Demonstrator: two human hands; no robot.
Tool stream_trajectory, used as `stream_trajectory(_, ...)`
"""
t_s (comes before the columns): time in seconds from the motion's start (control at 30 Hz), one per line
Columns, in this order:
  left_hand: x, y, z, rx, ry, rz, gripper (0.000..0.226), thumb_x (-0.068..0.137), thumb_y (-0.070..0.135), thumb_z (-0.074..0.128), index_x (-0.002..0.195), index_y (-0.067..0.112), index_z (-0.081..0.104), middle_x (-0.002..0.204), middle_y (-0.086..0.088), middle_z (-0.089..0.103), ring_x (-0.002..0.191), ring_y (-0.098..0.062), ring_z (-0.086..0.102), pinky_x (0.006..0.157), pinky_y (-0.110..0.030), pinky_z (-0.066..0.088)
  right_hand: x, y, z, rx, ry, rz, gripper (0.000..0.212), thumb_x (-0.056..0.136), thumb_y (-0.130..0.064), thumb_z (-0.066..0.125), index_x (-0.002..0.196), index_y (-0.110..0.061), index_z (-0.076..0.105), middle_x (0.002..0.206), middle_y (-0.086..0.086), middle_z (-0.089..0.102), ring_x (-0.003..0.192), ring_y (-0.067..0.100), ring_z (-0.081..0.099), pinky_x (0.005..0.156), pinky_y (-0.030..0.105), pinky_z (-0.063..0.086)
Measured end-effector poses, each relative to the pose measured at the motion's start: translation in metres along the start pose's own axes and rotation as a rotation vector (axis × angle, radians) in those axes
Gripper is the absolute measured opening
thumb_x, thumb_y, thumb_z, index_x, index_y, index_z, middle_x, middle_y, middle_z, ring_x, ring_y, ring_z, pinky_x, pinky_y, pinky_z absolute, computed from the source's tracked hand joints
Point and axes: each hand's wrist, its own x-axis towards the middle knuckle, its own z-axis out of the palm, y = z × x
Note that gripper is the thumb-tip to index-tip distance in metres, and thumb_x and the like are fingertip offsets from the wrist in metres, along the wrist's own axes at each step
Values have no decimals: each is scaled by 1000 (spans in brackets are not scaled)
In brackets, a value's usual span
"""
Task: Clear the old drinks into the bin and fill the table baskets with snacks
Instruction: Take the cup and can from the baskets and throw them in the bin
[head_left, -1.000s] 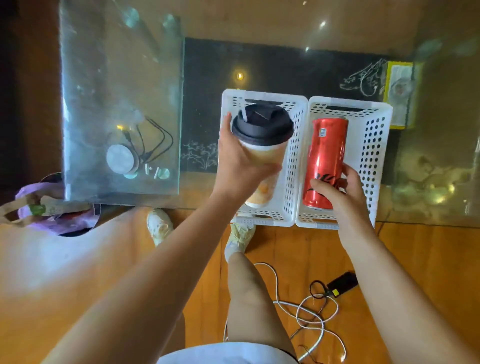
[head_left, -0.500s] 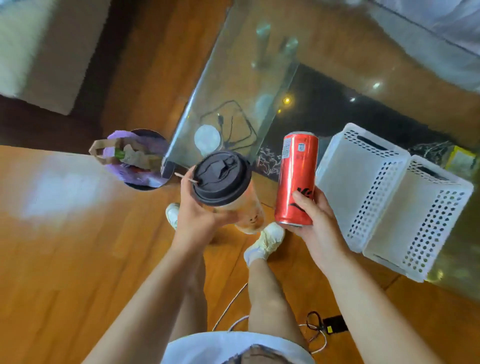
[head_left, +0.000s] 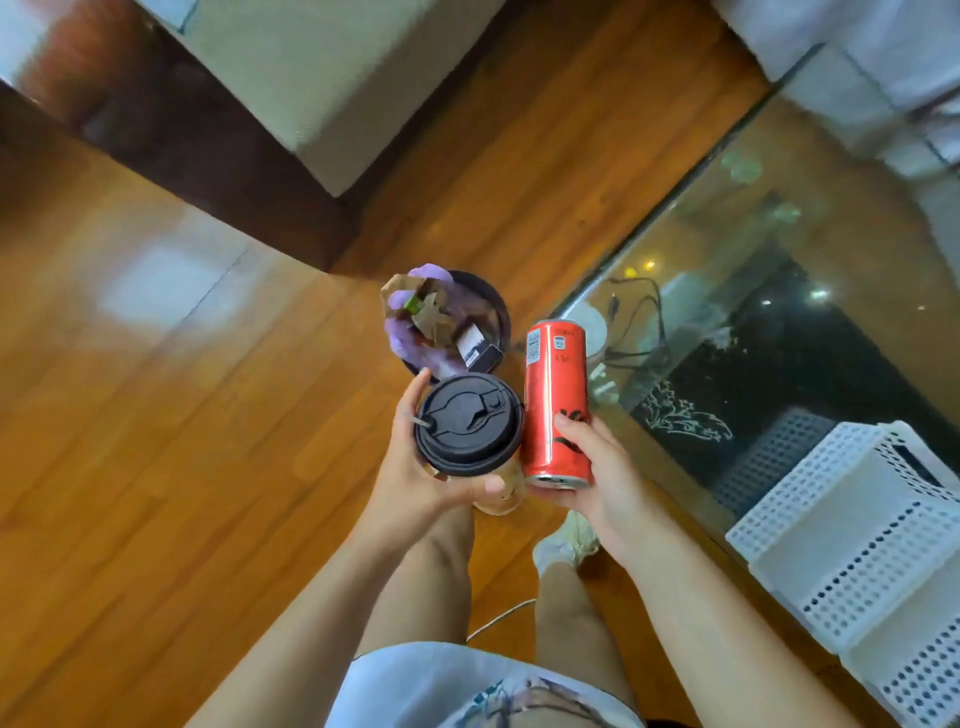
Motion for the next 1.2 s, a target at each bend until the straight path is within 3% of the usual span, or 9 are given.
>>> stream_trajectory(0.13,15,0,-37,2,90,-3,96,41,33,89,122,38,38,116,22,55,109,13,54,83,-6,47,19,-10,44,-177,-21,-34,45,88,-29,58,131,-28,44,117,6,63,100,22,65,63,30,56)
stream_trajectory(0.37,50,-20,-68,134,348,60,92,44,48,88,120,34,36,113,30,46,107,23,45,80,4,38,75,-40,82,-553,-4,-128,41,85,-40,61,123,-38,47,106,-10,63,87,5,65,63,20,54)
stream_trajectory(0.5,89,-50,-74,132,525,7,112,50,30,90,142,16,27,132,10,39,120,6,36,101,-6,29,129,-60,82,-1053,192,-218,50,77,-46,67,117,-29,42,102,-4,56,92,19,60,83,38,52)
stream_trajectory(0.63,134,-78,-75,122,618,-22,107,51,22,89,141,8,31,126,6,36,110,12,29,88,12,20,183,-76,86,-1614,326,-310,51,70,-50,68,103,-28,36,90,-1,54,83,26,53,79,36,37)
stream_trajectory(0.73,168,-95,-74,75,624,-9,108,49,32,90,139,14,34,134,4,41,121,-2,37,96,2,28,227,-78,89,-1898,326,-326,53,71,-46,69,113,-28,41,101,2,58,92,29,58,85,39,32)
stream_trajectory(0.8,189,-107,-70,51,614,3,109,47,36,89,139,17,34,138,3,42,125,-5,39,99,-4,31,251,-75,88,-1951,337,-272,53,68,-39,69,113,-29,43,101,3,55,97,31,57,87,40,29)
stream_trajectory(0.97,229,-134,-61,128,595,76,102,53,29,90,138,15,37,129,10,40,117,7,32,91,9,21,298,-61,84,-1909,326,-175,54,68,-36,65,116,-30,42,108,6,52,102,33,52,88,40,27)
stream_trajectory(1.1,243,-160,-62,228,500,94,92,59,12,86,138,12,38,134,-4,41,127,-13,34,95,6,21,323,-50,81,-1795,295,-165,61,74,-39,59,131,-35,38,123,7,49,112,32,48,88,41,25)
stream_trajectory(1.2,238,-172,-62,278,327,-31,102,59,-2,82,144,20,30,145,-7,24,138,-19,23,99,5,15,327,-46,78,-1810,194,-94,69,77,-38,56,140,-39,28,139,3,40,118,29,47,86,39,23)
